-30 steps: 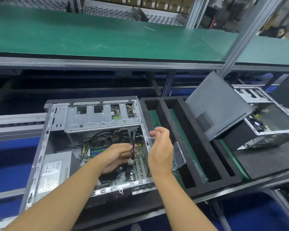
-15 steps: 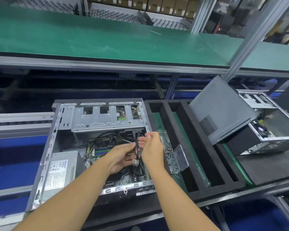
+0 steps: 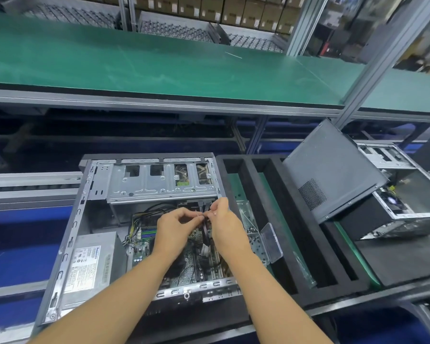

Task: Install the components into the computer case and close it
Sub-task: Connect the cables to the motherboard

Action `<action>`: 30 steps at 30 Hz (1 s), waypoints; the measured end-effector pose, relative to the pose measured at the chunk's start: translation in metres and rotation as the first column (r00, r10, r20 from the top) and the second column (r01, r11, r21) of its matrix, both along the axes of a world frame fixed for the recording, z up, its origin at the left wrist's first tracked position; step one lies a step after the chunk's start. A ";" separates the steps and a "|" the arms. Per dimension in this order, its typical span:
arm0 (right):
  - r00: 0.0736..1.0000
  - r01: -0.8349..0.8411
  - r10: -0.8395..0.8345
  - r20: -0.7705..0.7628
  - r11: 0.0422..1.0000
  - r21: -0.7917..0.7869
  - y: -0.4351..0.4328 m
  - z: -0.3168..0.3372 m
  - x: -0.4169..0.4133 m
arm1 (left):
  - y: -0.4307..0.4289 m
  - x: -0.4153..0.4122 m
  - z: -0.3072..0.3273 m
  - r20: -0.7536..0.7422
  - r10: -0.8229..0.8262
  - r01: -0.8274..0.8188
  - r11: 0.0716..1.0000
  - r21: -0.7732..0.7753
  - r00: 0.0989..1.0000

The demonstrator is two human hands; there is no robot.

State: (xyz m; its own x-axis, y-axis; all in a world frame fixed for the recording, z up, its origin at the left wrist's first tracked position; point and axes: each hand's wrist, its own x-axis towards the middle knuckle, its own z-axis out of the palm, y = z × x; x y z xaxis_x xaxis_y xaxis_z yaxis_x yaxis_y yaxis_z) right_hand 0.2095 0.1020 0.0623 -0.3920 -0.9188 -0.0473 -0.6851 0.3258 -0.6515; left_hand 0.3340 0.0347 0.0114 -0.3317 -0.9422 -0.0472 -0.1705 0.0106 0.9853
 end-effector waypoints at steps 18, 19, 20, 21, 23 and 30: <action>0.881 0.266 -0.146 0.451 0.940 -0.215 -0.004 -0.012 -0.014 | 0.001 -0.007 0.004 -0.350 -0.120 0.229 0.930 0.288 0.929; 0.887 0.250 -0.130 0.442 0.942 -0.224 -0.003 -0.013 -0.015 | 0.001 -0.007 0.004 -0.356 -0.111 0.226 0.926 0.302 0.928; 0.897 0.231 -0.114 0.426 0.945 -0.233 -0.003 -0.013 -0.015 | 0.001 -0.007 0.004 -0.352 -0.103 0.219 0.926 0.309 0.930; 0.906 0.212 -0.097 0.412 0.947 -0.242 -0.002 -0.013 -0.015 | 0.000 -0.007 0.004 -0.345 -0.099 0.213 0.927 0.309 0.933; 0.924 0.177 -0.071 0.375 0.950 -0.256 -0.001 -0.014 -0.015 | 0.000 -0.008 0.003 -0.333 -0.099 0.207 0.930 0.305 0.938; 0.976 0.080 -0.008 0.219 0.944 -0.321 0.001 -0.015 -0.013 | -0.002 -0.008 0.000 -0.364 -0.029 0.167 0.920 0.355 0.931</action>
